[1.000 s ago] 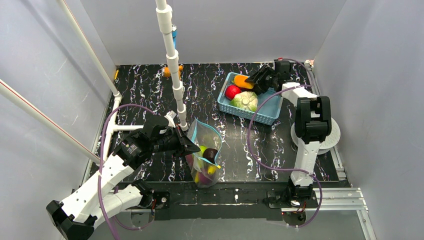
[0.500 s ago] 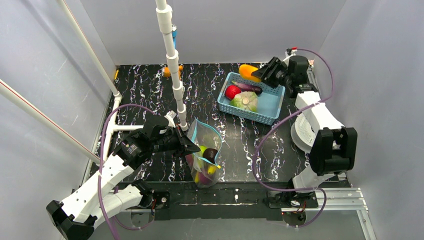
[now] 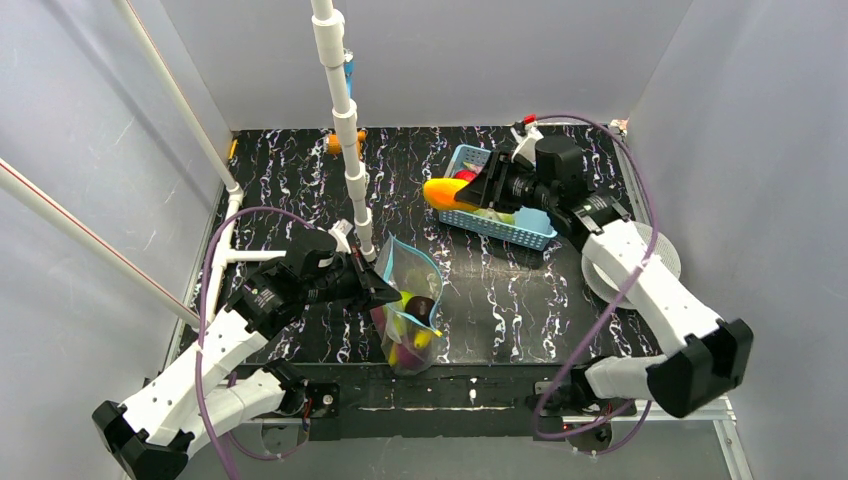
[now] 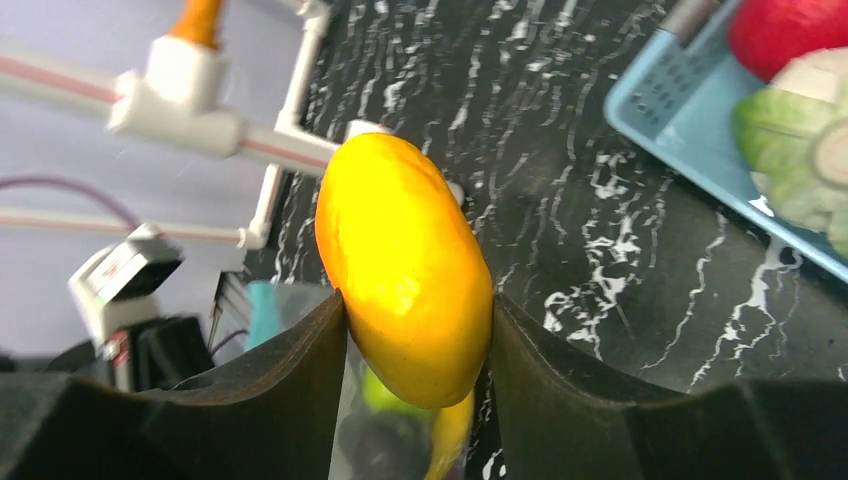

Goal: Place the food in the zip-top bag and seal the zipper
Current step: Place the fake fruit in the zipper food storage bag.

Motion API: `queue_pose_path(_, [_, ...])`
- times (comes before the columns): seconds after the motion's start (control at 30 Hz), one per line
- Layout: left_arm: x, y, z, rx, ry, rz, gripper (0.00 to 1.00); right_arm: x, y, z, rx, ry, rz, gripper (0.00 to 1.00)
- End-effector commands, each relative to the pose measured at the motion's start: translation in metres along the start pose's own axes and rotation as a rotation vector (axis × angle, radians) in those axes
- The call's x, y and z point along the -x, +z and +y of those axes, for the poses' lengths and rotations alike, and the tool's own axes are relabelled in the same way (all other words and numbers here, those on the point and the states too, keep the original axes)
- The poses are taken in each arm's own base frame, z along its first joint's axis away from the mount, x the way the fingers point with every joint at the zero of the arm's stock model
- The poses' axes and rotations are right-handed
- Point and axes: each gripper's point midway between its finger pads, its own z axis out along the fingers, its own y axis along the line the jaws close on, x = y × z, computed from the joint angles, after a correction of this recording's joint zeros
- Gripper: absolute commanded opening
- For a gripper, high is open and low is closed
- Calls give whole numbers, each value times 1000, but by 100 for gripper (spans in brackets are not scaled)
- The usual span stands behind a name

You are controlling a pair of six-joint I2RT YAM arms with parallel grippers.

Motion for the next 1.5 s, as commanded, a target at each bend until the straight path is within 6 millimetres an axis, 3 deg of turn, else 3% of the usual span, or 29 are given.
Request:
queue_pose_path(0.0, [5,-4,-5,-31,15,-38,0,1,-40,46,33,-143,-33,1])
queue_pose_path(0.27, [3,6,-2,-46,-2,-20,0,-73,-71,104,90,-315,94,1])
queue_pose_path(0.43, [5,3,-4,-57,3,-40,0,-93,-89,115,65,-423,109,1])
queue_pose_path(0.63, [7,2,-8,-79,8,-50,0,-101,-90,94,-97,-488,125,2])
queue_pose_path(0.83, [7,3,-8,-90,4,-54,0,-98,-74,89,-197,-535,147,7])
queue_pose_path(1.0, [10,-2,-7,-105,3,-92,0,-103,-59,101,-176,-565,188,18])
queue_pose_path(1.23, [9,-1,-8,-119,-1,-86,0,-109,-36,110,-202,-602,230,42])
queue_pose_path(1.47, [8,-4,-5,-120,-12,-95,0,-110,-32,127,-145,-614,228,81])
